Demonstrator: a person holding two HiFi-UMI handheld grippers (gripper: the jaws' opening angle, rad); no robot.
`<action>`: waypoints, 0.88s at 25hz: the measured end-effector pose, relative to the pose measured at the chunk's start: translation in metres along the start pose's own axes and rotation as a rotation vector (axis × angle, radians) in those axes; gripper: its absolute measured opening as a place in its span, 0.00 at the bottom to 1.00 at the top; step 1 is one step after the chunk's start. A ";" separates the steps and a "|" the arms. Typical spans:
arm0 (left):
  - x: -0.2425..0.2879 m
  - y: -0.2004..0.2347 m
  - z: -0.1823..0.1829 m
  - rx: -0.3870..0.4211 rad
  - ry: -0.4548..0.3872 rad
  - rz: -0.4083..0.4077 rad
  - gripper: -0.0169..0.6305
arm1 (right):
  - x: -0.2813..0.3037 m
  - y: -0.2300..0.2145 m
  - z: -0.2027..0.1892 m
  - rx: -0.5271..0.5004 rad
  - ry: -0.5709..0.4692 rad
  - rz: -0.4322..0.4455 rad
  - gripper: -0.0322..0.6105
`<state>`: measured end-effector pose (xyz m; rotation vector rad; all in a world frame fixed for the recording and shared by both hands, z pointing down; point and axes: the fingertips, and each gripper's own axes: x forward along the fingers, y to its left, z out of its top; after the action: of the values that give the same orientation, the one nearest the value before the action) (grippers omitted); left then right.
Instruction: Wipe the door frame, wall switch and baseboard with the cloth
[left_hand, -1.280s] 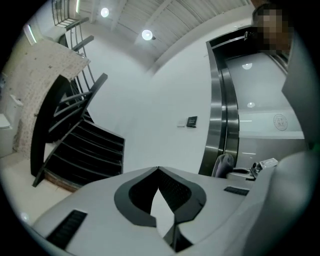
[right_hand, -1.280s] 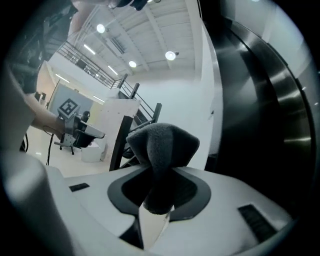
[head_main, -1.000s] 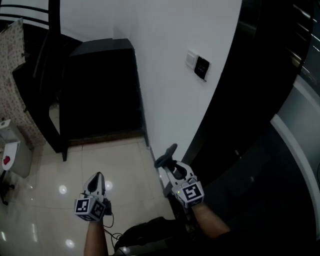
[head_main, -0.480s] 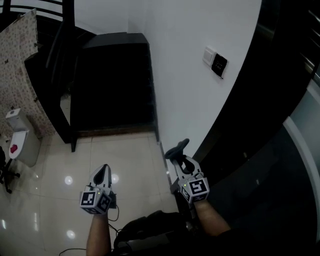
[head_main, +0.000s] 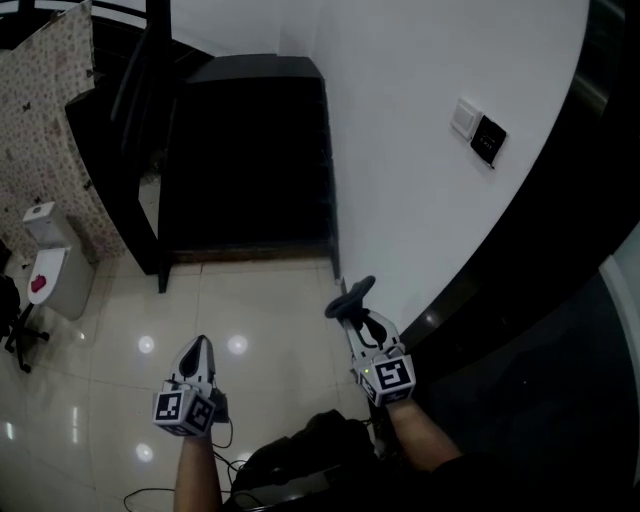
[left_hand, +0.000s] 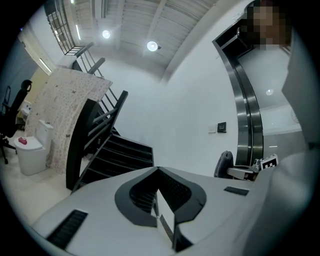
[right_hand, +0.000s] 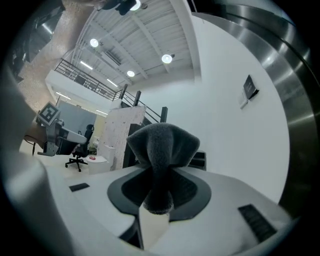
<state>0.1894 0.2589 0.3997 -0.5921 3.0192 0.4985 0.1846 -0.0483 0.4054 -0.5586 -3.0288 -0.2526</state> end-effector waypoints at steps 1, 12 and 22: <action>0.001 0.007 -0.001 -0.002 0.000 0.009 0.01 | 0.008 0.003 -0.001 0.001 0.003 0.004 0.20; 0.076 0.098 0.004 0.004 0.013 0.096 0.01 | 0.166 -0.019 -0.015 0.067 -0.009 0.032 0.20; 0.263 0.173 0.056 0.058 0.003 0.052 0.01 | 0.344 -0.111 -0.008 0.183 -0.057 -0.084 0.20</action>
<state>-0.1207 0.3327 0.3766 -0.5129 3.0470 0.4112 -0.1756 -0.0313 0.4242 -0.4326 -3.0893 0.0375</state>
